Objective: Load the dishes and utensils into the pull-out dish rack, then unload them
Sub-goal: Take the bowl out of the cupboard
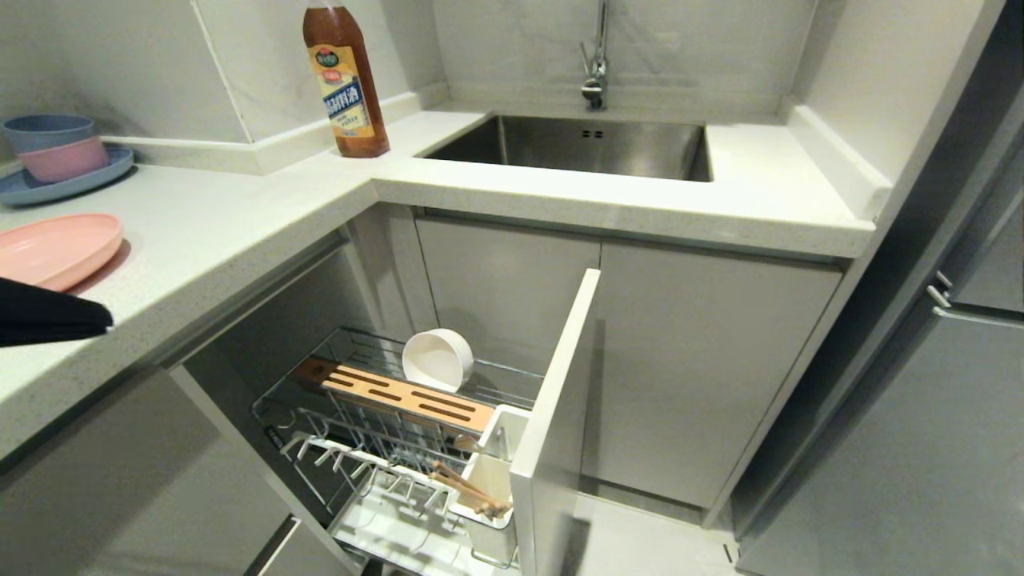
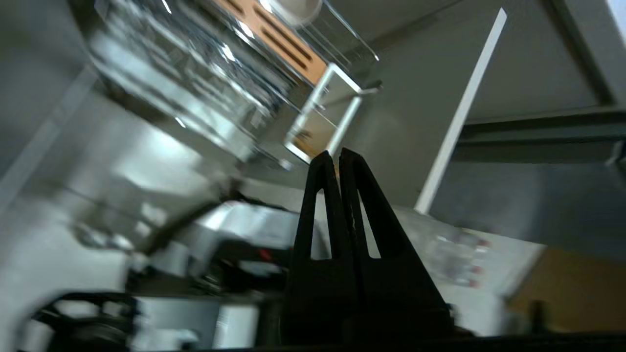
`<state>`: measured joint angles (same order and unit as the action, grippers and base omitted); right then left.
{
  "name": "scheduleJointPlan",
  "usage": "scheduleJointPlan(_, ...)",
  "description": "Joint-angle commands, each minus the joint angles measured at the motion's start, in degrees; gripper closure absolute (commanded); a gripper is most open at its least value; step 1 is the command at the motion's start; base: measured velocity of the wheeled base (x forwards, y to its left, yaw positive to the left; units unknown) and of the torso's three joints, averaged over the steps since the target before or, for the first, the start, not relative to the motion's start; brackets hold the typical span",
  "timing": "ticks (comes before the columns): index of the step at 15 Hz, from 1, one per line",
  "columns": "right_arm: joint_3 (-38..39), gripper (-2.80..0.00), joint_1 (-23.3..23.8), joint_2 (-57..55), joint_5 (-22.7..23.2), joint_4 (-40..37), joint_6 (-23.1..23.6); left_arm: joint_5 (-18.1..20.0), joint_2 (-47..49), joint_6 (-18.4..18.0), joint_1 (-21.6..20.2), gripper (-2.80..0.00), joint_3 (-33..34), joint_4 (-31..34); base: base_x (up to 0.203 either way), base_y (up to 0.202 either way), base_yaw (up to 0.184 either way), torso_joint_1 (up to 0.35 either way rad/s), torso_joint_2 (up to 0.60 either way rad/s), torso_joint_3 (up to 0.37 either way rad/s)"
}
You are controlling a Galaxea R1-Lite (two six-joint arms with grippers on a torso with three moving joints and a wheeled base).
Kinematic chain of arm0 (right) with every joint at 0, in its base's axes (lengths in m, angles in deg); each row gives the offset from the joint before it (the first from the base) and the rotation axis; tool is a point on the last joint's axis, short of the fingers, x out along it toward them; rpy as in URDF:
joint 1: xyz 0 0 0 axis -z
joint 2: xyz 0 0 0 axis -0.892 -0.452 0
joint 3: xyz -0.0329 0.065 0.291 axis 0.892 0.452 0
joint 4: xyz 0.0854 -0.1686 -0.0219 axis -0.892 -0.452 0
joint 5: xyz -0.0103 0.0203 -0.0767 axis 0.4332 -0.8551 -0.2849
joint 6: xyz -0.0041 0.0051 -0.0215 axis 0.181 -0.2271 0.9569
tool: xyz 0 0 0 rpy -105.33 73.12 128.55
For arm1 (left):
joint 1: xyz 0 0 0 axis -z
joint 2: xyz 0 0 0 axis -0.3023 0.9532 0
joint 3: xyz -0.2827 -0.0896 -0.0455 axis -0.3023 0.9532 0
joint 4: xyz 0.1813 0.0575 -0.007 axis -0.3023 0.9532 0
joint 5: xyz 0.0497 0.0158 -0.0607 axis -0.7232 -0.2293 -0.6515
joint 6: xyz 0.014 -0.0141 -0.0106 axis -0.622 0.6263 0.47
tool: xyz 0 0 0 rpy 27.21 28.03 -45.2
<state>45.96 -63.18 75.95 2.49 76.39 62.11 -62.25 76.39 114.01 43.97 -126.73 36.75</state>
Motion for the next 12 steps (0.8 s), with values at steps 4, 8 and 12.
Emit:
scheduleJointPlan(4,0.1,0.0,0.0,0.0,0.0,0.0,0.0,1.3,13.1,9.6,-0.3,0.0,0.9,-5.8,0.0,0.0,0.0,0.0,0.0,0.0)
scheduleJointPlan(8,0.2,0.0,0.0,0.0,0.0,0.0,0.0,1.6,23.7,11.4,-4.1,0.0,2.1,-15.5,0.0,0.0,0.0,0.0,0.0,0.0)
scheduleJointPlan(12,0.2,0.0,0.0,0.0,0.0,0.0,0.0,2.2,33.0,11.6,-6.7,0.0,3.2,-24.6,0.0,0.0,0.0,0.0,0.0,0.0)
